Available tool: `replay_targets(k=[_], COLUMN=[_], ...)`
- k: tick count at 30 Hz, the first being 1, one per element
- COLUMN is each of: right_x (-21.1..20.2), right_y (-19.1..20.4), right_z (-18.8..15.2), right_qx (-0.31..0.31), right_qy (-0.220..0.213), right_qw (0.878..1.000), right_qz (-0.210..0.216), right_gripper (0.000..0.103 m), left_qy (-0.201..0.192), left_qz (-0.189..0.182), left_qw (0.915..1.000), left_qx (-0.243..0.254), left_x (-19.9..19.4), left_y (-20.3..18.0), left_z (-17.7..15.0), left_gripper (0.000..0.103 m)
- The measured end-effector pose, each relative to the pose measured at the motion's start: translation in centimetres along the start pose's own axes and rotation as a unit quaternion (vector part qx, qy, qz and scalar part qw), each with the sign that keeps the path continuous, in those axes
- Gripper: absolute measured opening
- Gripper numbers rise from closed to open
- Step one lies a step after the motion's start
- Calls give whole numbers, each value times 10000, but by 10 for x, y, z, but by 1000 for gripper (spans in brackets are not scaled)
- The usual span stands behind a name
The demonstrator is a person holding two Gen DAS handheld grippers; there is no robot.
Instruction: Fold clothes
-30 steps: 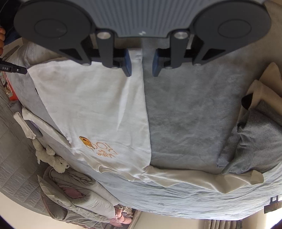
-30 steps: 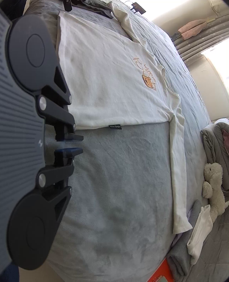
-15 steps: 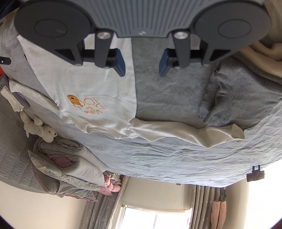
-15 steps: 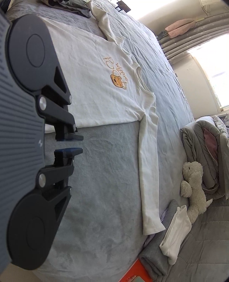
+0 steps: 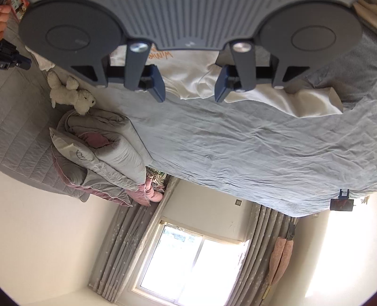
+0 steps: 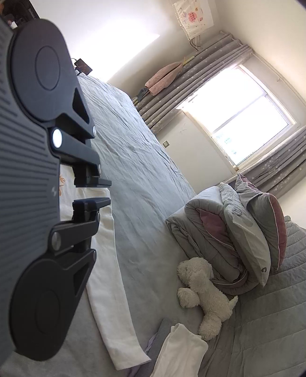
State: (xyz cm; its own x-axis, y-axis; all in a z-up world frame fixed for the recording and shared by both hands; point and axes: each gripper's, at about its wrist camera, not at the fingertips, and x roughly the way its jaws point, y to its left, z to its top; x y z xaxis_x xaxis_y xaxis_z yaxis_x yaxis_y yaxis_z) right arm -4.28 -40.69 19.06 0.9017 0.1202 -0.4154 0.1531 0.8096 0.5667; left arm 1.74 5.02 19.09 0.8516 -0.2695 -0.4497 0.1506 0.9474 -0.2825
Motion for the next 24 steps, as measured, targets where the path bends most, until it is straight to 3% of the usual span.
replay_targets(k=[4, 8, 10, 13, 17, 21, 24], right_x=[82, 134, 146, 160, 190, 216, 220], right_y=[-34, -63, -59, -41, -35, -40, -37], right_z=[-31, -59, -58, -56, -68, -77, -75], right_qx=[102, 297, 103, -702, -1408, -1692, -1980], right_qy=[673, 1238, 1204, 1073, 1240, 1511, 1538], right_qw=[9959, 9823, 9826, 9825, 9731, 9627, 9519], right_qz=[-592, -1377, -1413, -1351, -1335, -1476, -1760], right_gripper=[15, 15, 15, 15, 15, 16, 16], left_qy=[-28, 341, 358, 563, 998, 1333, 1391], left_qz=[59, -243, -347, -157, 95, 354, 761], left_qw=[9974, 9969, 9972, 9970, 9935, 9885, 9782], left_qx=[715, 669, 560, 515, 546, 616, 1345], left_x=[65, 109, 118, 137, 163, 180, 179], left_y=[-12, -2, 1, 10, 20, 24, 9], left_z=[-28, -48, -45, -51, -69, -86, -94], left_gripper=[49, 49, 50, 52, 52, 51, 53])
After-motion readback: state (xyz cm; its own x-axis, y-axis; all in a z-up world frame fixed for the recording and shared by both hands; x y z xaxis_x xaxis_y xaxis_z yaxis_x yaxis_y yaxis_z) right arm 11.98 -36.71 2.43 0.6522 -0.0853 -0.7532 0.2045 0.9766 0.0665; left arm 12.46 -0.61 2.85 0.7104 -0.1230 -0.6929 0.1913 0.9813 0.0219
